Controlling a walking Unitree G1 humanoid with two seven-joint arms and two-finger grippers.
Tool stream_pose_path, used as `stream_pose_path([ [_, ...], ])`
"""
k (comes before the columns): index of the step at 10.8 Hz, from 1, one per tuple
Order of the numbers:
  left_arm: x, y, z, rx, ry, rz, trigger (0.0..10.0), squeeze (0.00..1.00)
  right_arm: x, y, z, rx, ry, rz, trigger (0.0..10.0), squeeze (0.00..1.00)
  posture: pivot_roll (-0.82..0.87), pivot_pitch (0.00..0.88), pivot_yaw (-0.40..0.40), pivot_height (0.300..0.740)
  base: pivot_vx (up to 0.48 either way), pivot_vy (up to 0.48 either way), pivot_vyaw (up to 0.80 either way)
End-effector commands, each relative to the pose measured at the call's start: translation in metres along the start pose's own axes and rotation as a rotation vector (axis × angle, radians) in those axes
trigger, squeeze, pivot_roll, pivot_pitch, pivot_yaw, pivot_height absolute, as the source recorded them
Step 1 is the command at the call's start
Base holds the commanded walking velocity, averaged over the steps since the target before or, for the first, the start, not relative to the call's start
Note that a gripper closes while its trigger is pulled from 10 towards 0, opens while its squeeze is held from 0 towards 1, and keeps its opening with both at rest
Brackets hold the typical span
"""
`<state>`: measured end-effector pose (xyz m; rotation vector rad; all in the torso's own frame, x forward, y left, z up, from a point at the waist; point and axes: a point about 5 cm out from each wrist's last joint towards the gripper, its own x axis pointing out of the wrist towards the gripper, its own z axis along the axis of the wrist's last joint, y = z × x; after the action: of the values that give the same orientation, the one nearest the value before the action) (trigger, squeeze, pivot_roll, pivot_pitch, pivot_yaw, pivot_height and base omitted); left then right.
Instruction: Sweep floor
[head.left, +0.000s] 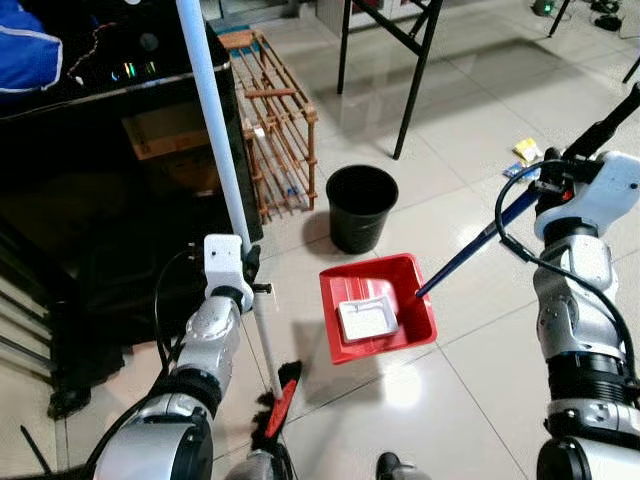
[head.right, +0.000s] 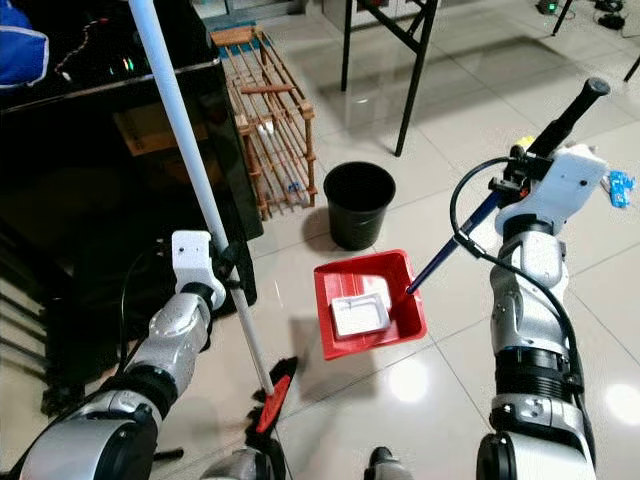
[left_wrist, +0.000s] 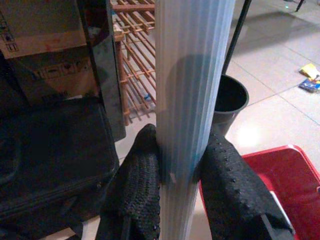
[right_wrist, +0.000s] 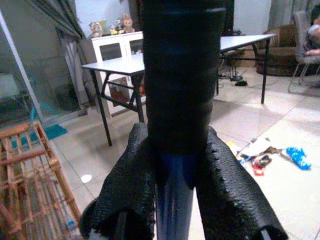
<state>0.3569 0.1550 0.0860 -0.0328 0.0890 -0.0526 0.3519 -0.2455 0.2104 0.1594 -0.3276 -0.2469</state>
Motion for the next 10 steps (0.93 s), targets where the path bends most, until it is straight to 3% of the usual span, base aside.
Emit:
stream_pose_path([
  [1, 0.0026, -0.0028, 0.0066, -0.003, -0.025, -0.010, 10.0, 0.00, 0.0016, -0.0048, 0.0127, 0.017, -0.052, -0.012, 10.0, 0.00, -0.04, 0.199, 0.039, 0.740, 0.289, 0.000, -0.78],
  [10, 0.0019, -0.0021, 0.0057, -0.004, -0.025, -0.006, 10.0, 0.00, 0.0004, -0.0026, 0.0134, 0.002, -0.065, -0.005, 10.0, 0.00, -0.03, 0.199, 0.039, 0.740, 0.297, 0.000, 0.00],
])
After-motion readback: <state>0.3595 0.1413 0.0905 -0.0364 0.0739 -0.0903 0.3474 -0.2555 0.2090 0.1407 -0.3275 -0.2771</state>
